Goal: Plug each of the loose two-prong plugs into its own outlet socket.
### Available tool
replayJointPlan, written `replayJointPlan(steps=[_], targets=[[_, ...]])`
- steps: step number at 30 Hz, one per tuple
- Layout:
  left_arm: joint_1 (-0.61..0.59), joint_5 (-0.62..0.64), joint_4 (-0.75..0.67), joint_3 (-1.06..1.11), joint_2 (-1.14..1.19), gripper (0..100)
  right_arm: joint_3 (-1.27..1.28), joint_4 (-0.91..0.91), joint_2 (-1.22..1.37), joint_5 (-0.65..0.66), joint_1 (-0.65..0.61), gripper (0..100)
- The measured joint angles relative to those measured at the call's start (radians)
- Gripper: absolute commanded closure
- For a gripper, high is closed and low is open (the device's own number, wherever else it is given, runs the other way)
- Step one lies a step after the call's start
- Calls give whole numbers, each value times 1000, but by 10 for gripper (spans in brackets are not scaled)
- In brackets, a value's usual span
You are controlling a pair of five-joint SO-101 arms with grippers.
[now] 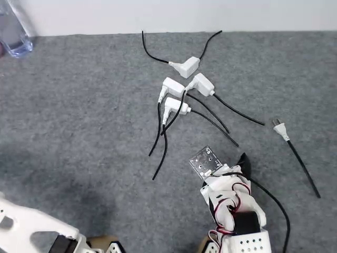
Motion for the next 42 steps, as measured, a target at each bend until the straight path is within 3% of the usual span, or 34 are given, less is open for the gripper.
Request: replayJointPlan(steps=[7, 17, 28, 31, 38, 42], targets=[[0, 3, -17, -86, 23, 723, 0, 0, 0, 0, 0, 589], [28, -44, 20, -97, 69, 977, 0, 0, 0, 0, 0, 589], [37, -152, 29, -112, 71, 987, 0, 0, 0, 0, 0, 589], [48, -187, 106, -170, 74, 987, 0, 0, 0, 0, 0, 589], [130, -256, 480, -473, 87, 987, 0, 0, 0, 0, -2, 589], [201, -259, 542, -594, 87, 987, 0, 0, -2, 0, -2, 589]])
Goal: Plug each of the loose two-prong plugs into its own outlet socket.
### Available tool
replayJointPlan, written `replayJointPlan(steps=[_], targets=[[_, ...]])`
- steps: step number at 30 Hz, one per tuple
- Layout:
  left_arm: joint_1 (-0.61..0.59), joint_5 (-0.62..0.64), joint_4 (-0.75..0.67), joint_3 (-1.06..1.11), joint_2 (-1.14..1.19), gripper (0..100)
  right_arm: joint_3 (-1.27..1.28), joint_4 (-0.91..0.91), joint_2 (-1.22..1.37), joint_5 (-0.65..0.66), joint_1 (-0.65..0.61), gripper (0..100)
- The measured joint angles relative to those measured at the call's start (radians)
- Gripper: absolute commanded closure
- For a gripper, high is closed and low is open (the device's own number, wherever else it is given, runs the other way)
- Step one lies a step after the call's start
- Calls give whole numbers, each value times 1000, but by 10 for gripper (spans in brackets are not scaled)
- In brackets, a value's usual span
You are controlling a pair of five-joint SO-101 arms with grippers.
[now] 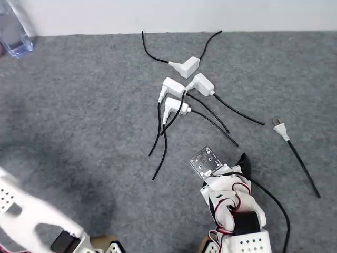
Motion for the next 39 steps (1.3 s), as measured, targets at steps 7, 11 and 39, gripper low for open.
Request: replayJointPlan(steps=[7, 11, 39], targets=[[149, 0, 6, -21, 2, 987, -2, -43, -17, 0, 103, 589], [278, 0, 6, -18, 2, 987, -2, -58, -31, 0, 140, 589], [1209, 71, 5, 522, -287, 988, -2, -256, -31, -94, 371, 590]])
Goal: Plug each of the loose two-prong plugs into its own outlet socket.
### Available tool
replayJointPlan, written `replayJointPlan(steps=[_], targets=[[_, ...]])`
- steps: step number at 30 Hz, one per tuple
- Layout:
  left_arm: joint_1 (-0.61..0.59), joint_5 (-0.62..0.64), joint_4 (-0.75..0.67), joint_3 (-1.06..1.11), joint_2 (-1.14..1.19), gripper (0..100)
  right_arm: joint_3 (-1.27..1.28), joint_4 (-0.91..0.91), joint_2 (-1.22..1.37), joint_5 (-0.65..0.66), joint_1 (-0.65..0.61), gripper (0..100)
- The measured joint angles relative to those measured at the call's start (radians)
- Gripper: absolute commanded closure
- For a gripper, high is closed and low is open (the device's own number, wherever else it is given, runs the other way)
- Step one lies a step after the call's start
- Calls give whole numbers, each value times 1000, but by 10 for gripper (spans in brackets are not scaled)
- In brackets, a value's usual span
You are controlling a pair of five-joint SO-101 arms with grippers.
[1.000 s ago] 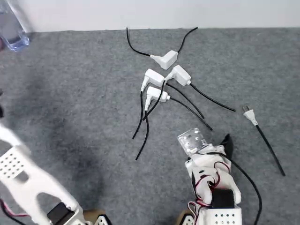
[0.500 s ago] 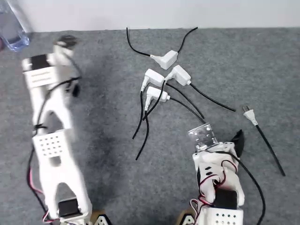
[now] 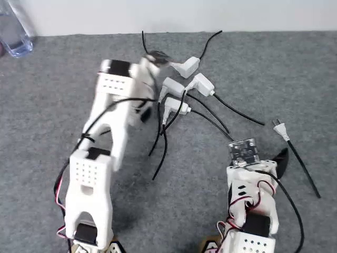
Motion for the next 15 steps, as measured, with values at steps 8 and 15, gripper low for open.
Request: replayJointPlan(steps=[8, 15], targets=[[94, 3, 0, 370, -281, 988, 0, -9, 0, -29, 26, 590], [305, 0, -94, 647, -512, 988, 0, -9, 0, -29, 26, 590]])
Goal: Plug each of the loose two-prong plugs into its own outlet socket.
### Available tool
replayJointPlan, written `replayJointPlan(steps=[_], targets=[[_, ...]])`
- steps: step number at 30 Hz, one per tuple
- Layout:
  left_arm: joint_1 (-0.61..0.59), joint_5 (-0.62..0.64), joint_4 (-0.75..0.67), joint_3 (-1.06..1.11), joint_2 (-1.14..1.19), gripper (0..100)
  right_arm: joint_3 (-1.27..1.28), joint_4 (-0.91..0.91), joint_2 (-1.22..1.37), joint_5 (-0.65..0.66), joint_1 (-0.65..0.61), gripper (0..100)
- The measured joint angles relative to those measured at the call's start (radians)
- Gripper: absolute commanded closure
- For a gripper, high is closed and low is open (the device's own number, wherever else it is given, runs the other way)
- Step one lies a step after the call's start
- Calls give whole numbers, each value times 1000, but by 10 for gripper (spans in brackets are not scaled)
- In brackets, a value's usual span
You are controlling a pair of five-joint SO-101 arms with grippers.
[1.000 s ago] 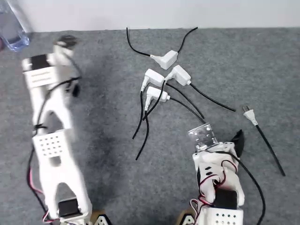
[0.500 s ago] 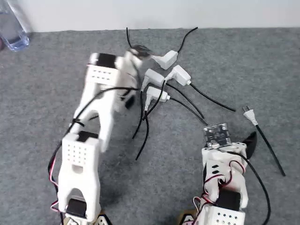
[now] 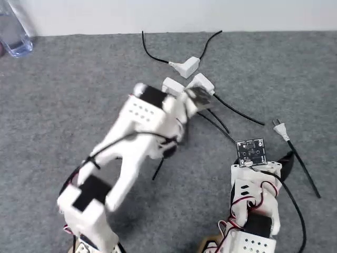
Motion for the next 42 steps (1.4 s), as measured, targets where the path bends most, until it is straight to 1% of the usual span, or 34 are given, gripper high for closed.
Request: replayJointPlan(steps=[3, 6, 10, 12, 14, 17, 19, 21, 25, 31, 33, 36, 38, 42], targets=[[37, 0, -100, 87, -66, 988, 0, 0, 0, 0, 17, 590], [63, 0, -192, 166, -75, 988, 0, 0, 0, -5, 41, 590], [152, 0, -290, 264, -75, 988, 0, -9, 0, -5, 48, 597], [201, 0, -313, 276, -75, 988, 0, -15, 0, -5, 48, 631], [229, 0, -331, 281, -75, 988, 0, -18, 0, -5, 48, 687], [235, 0, -364, 285, -75, 988, 0, -18, 0, -5, 48, 779], [235, 0, -388, 305, -75, 988, 0, -18, 0, -5, 48, 812], [241, 0, -410, 324, -74, 988, 0, -18, 0, -5, 48, 800], [242, 0, -448, 381, -74, 987, 0, -18, 0, -5, 48, 738], [239, 0, -471, 416, -74, 983, 0, -18, 0, -5, 48, 732], [239, 0, -471, 416, -74, 941, 0, -18, 0, -5, 48, 732], [244, 0, -471, 419, -69, 819, 0, -18, 0, -5, 48, 732], [255, 0, -471, 422, -38, 767, 0, -18, 0, -5, 48, 732], [262, -2, -509, 423, 43, 753, 0, -18, 0, -5, 48, 732]])
